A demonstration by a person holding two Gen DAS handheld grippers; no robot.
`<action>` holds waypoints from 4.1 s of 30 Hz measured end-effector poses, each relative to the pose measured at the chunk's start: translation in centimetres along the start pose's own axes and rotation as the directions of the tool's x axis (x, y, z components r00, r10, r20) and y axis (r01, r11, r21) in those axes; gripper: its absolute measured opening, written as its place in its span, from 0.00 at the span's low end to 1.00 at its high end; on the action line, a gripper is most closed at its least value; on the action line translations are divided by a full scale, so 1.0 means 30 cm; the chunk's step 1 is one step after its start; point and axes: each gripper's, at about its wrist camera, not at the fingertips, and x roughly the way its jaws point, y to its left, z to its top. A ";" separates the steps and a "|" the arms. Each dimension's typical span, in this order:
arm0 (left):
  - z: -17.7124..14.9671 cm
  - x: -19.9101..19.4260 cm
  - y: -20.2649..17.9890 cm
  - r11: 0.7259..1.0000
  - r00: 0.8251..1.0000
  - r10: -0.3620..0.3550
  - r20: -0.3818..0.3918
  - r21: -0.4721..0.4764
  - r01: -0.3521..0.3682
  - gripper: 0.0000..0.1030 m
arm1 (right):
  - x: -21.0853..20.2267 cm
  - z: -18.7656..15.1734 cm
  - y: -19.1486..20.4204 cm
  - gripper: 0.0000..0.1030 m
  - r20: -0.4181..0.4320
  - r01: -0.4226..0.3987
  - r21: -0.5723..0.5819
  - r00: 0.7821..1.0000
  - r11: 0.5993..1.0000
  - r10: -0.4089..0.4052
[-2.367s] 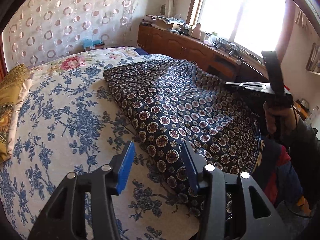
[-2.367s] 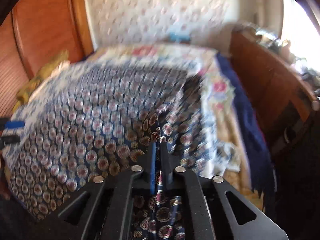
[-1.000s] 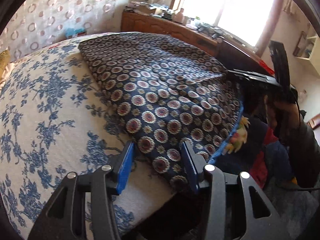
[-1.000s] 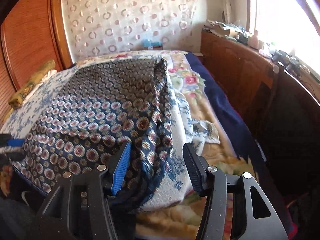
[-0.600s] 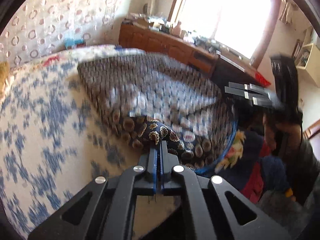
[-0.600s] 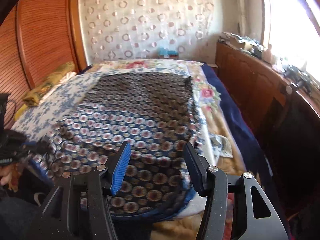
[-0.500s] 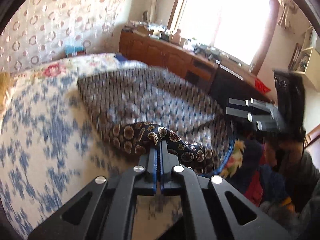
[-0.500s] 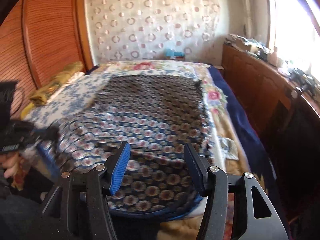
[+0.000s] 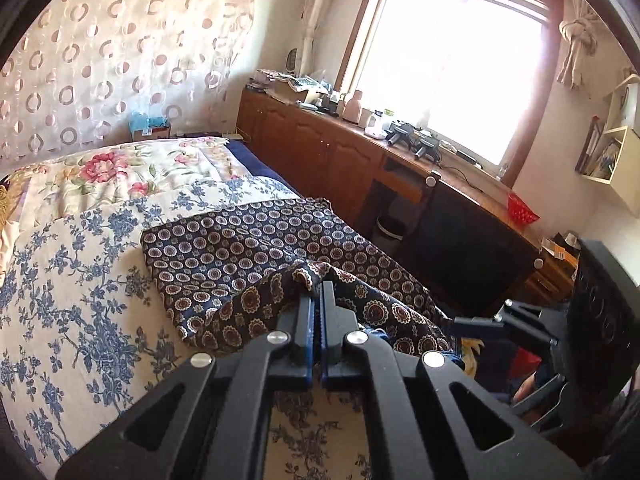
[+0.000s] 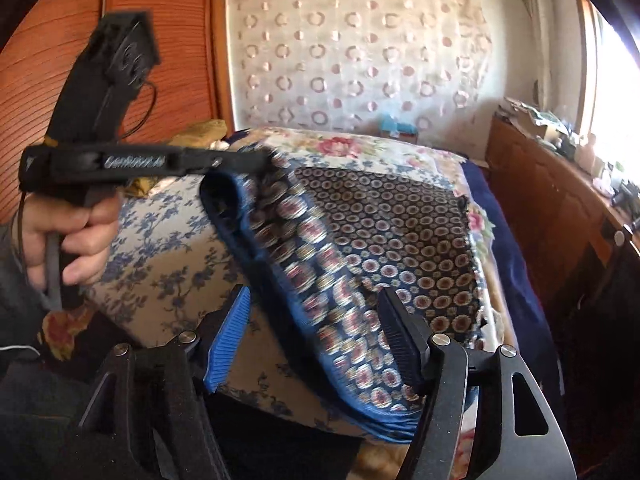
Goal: Fold small clothes
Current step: 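Grasp the robe end with the left tool while the right tool grasps the blue trim, then fold the gripped robe end over the bundle with both tools, then lift the folded robe bundle with both tools and carry it toward the yellow plush toy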
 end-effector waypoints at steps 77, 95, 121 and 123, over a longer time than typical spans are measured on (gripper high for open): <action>0.152 0.517 0.627 0.969 0.946 0.190 -0.261 -0.105 -0.223 0.37 | 0.550 0.251 -0.642 0.58 -0.167 0.189 0.027 0.969 0.982 -0.182; 0.158 0.170 0.634 0.964 0.963 0.255 -0.090 -0.054 -0.260 0.02 | 0.618 0.352 -0.601 0.58 -0.150 0.089 0.057 0.986 0.994 -0.080; 0.081 0.171 0.728 0.956 0.958 0.264 -0.115 -0.100 -0.275 0.02 | 0.973 0.460 -0.526 0.59 -0.269 -0.089 0.091 0.957 0.992 0.110; 0.082 0.170 0.728 0.957 0.958 0.263 -0.114 -0.098 -0.274 0.02 | 0.978 0.464 -0.528 0.58 -0.270 -0.091 0.101 0.956 0.991 0.115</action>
